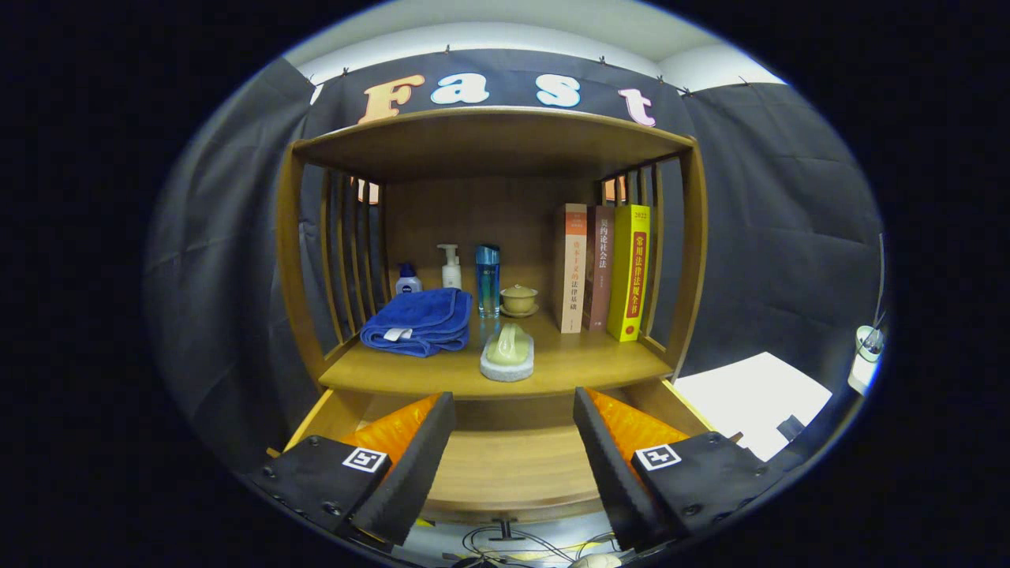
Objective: Pull open the drawer, take out the items inside it, and place them on the countertop above the cabinet.
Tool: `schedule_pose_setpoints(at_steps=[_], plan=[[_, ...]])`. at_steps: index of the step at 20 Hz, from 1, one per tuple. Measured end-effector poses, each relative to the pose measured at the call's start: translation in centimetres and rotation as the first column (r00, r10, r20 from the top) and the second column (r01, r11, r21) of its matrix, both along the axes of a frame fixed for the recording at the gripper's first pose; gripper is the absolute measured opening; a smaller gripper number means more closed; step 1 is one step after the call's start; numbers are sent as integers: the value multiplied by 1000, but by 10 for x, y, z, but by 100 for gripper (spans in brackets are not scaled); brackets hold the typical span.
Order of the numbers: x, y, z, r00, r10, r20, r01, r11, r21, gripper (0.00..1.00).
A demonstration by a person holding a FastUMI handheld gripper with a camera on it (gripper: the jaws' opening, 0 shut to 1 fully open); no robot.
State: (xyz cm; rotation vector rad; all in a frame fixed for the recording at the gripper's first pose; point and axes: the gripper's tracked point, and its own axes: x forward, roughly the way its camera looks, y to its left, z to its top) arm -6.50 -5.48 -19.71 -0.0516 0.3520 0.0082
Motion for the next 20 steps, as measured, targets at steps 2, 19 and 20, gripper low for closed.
schedule_pose_setpoints(at_steps=[2,19,20], plan=[[-18,0,-7,1000,1,14,-1,1000,-9,99],[-89,-2,-101,999,16,-34,-17,1000,-22,99],[-89,-1,-106,999,17,-40,-18,1000,-24,99]])
